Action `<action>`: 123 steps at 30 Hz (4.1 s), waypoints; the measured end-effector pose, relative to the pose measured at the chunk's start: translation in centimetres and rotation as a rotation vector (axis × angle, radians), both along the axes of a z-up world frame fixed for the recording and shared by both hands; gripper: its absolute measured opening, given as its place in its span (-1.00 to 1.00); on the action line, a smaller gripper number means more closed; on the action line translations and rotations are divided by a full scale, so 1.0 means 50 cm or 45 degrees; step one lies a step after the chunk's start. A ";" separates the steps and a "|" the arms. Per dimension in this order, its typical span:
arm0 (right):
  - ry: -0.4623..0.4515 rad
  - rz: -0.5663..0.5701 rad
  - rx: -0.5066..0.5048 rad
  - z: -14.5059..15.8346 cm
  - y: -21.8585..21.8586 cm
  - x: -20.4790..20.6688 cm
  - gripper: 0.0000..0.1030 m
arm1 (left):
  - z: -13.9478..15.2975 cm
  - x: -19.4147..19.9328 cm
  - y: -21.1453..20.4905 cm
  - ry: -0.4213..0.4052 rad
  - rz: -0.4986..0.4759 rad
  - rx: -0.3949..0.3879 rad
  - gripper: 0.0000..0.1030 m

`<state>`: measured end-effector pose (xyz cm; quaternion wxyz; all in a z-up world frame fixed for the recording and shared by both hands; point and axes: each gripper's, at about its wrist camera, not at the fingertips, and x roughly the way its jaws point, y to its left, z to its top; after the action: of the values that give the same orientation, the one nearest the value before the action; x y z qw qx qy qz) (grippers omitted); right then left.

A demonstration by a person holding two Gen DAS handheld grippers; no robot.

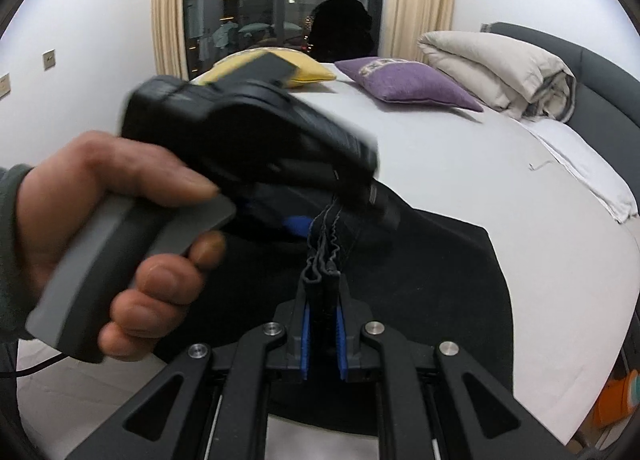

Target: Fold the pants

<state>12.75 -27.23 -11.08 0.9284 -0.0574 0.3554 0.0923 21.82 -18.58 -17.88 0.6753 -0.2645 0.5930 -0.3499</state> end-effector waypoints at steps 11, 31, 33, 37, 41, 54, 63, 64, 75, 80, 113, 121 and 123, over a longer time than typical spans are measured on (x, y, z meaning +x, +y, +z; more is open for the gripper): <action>-0.032 0.098 0.015 0.028 0.076 0.024 -0.78 | 0.070 0.002 0.108 -0.127 0.029 0.048 -0.82; 0.216 0.264 0.064 -0.083 0.159 0.088 -0.60 | 0.006 -0.002 0.232 -0.124 0.067 0.208 -0.80; 0.271 0.288 0.149 -0.086 0.141 0.084 -0.39 | 0.011 -0.003 0.241 -0.131 0.067 0.232 -0.79; 0.319 0.334 0.334 -0.057 0.073 0.057 -0.17 | 0.058 -0.013 0.252 -0.223 0.095 0.395 -0.69; 0.270 0.213 0.474 -0.015 -0.051 0.078 -0.17 | 0.116 -0.028 0.279 -0.342 0.169 0.438 -0.69; 0.465 -0.145 1.019 -0.174 -0.353 0.395 -0.39 | 0.015 -0.087 0.096 -0.367 -0.061 0.286 -0.70; 0.405 -0.045 1.084 -0.100 -0.356 0.251 -0.10 | 0.052 -0.129 0.126 -0.451 -0.038 0.233 -0.69; 0.429 -0.015 1.082 -0.109 -0.341 0.222 -0.04 | 0.038 -0.135 0.123 -0.433 -0.044 0.258 -0.69; 0.406 -0.073 1.225 -0.130 -0.364 0.117 -0.12 | 0.031 -0.182 0.137 -0.468 -0.016 0.300 -0.69; 0.536 -0.137 1.076 -0.218 -0.332 0.114 -0.53 | 0.037 -0.184 0.144 -0.393 0.067 0.249 -0.69; 0.493 -0.046 1.259 -0.112 -0.201 0.159 0.11 | 0.056 -0.402 0.800 -0.243 1.121 -0.112 0.52; 0.502 -0.040 1.297 -0.122 -0.197 0.169 0.11 | 0.048 -0.386 0.809 -0.239 1.142 -0.206 0.35; 0.504 -0.035 1.299 -0.124 -0.194 0.171 0.11 | 0.049 -0.368 0.795 -0.232 1.121 -0.201 0.05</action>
<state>21.30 -36.95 -17.26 0.7549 0.4235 0.4341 0.2498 3.41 21.16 -15.42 0.7868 -0.5102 0.3338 -0.0954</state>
